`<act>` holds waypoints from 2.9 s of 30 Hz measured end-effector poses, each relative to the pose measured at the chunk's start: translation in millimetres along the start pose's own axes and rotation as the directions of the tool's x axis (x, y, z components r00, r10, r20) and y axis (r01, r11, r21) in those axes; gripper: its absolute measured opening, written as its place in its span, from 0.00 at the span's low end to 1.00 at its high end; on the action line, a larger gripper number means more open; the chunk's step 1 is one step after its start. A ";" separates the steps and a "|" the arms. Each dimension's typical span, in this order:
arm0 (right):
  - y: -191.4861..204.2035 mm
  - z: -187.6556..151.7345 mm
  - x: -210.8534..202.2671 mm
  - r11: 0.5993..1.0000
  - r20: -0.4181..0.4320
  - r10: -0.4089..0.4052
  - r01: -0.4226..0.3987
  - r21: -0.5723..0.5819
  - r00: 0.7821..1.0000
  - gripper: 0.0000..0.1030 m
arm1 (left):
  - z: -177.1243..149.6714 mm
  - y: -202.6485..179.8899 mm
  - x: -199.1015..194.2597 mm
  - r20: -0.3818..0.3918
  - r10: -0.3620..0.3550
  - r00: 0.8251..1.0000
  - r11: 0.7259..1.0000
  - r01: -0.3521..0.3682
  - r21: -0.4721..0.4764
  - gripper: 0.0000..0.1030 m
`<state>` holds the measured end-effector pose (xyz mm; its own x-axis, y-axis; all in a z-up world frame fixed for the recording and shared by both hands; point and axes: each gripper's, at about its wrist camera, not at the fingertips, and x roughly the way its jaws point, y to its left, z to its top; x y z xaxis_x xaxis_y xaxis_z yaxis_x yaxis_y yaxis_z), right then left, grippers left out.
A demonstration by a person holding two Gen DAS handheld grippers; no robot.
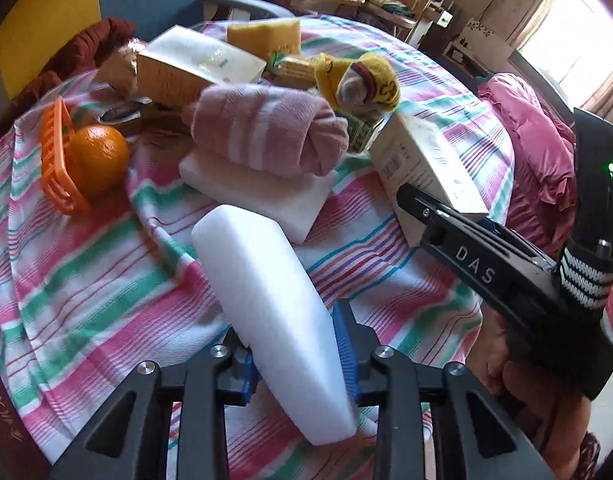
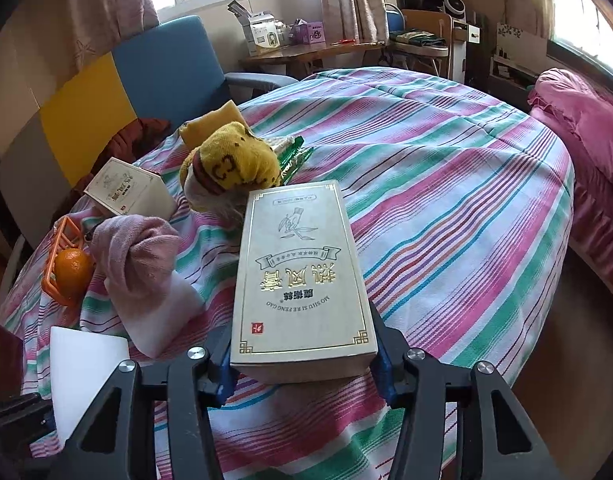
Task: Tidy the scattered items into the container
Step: 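Carry sponge and cream box into the gold tray and open both tools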
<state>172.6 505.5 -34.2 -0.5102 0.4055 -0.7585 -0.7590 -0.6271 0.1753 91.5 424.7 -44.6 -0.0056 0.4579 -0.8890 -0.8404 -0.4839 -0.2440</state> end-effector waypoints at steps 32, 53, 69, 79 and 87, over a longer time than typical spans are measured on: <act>106.4 -4.9 -79.8 0.942 0.061 0.286 -0.269 -0.200 0.956 0.52 | -64.8 108.5 -153.6 0.231 0.166 0.959 0.977 -0.128 -0.170 0.29; 291.1 -61.3 -99.0 0.699 -0.170 0.516 -0.527 -0.483 0.839 0.52 | -170.8 240.6 -223.1 0.187 0.428 0.884 0.819 -0.292 -0.493 0.29; 404.8 -116.8 -53.5 0.611 -0.370 0.439 -0.574 -0.546 0.819 0.52 | -255.0 332.3 -236.0 0.049 0.506 0.861 0.651 -0.344 -0.677 0.30; 423.8 -133.2 -37.5 0.597 -0.462 0.505 -0.682 -0.423 0.729 0.66 | -270.6 352.7 -249.3 0.064 0.500 0.864 0.606 -0.295 -0.739 0.53; 400.5 -115.4 -42.4 0.669 -0.401 0.491 -0.629 -0.395 0.774 0.56 | -275.1 349.5 -271.3 0.148 0.537 0.830 0.571 -0.229 -0.788 0.53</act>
<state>-63.0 160.4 -4.2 -0.6051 -0.2606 -0.7523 -0.0271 -0.9376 0.3466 -51.7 -73.8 4.7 -0.5366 0.2308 -0.8117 -0.0516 -0.9690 -0.2415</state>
